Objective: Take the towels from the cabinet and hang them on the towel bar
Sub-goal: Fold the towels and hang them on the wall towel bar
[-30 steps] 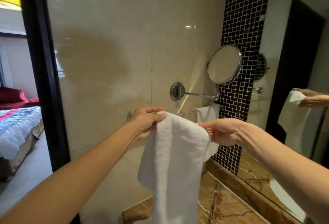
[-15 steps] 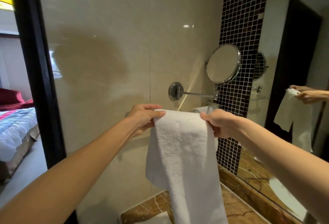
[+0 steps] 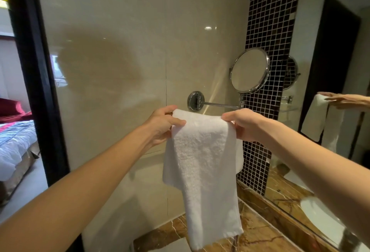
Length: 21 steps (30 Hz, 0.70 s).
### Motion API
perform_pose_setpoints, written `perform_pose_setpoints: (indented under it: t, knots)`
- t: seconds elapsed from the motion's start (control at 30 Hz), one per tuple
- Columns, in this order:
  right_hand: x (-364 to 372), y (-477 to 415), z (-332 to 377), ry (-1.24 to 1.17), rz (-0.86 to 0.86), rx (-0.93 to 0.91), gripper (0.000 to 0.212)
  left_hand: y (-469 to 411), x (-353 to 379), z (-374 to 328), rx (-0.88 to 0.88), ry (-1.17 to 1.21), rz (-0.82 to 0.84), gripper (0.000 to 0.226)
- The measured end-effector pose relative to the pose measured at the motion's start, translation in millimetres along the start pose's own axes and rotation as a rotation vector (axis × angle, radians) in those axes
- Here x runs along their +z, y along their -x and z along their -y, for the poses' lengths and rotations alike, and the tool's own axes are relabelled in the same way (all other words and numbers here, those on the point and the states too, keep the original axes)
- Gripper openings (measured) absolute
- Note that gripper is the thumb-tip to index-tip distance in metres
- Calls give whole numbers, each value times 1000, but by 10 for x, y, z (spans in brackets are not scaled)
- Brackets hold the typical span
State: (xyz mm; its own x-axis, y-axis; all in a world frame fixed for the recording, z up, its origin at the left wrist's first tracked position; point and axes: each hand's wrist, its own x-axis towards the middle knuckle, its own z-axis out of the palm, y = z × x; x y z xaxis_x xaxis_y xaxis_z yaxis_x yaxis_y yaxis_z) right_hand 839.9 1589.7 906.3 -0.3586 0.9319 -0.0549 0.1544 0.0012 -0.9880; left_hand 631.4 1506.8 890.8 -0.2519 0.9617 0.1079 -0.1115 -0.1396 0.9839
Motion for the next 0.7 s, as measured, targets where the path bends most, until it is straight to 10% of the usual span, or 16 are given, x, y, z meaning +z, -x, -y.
perform_pose_setpoints:
  t: [0.7]
  knots:
    - [51,-296,797,-162,102,-231,30,-222,0,-649,189,-15,-98,54]
